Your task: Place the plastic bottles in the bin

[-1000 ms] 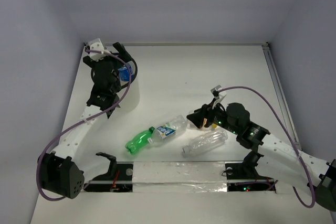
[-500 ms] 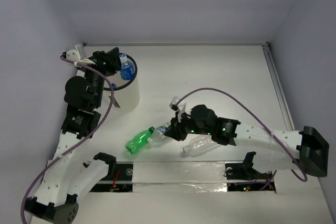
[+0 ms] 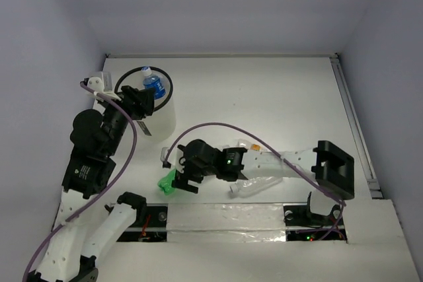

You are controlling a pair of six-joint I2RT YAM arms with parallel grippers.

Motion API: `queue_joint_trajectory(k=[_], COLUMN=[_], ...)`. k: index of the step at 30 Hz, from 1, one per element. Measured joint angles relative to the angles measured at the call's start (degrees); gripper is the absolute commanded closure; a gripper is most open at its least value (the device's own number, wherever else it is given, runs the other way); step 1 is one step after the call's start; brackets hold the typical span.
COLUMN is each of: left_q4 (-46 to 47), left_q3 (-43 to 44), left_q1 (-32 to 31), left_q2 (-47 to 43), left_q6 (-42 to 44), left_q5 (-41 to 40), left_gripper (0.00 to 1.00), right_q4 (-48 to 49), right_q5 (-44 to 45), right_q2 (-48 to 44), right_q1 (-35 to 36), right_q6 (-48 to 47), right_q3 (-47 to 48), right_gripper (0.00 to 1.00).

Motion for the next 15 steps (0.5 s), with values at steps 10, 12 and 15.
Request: queue_joint_trajectory(k=[10,12,15], left_q4=[-0.85,-0.66,0.52], left_q3=[0.31,0.28,0.26], left_q1=[0.00,0.00,0.00], left_q2=[-2.71,-3.69,-4.94], left_q6=[1.11,1.09,1.09], left_q5=[3.21,3.30,3.61], left_gripper=[0.46,0.46,0.46], right_q4=[-7.54,-8.74,-10.23], right_q5=[5.42,5.79,6.27], right_q2=[10.34,11.56,13.90], right_q1=[1.31,1.64,2.38], right_q6=[-9.42,-10.54,-11.96], right_q3=[10.29,11.82,14.97], right_gripper=[0.08,0.07,0.07])
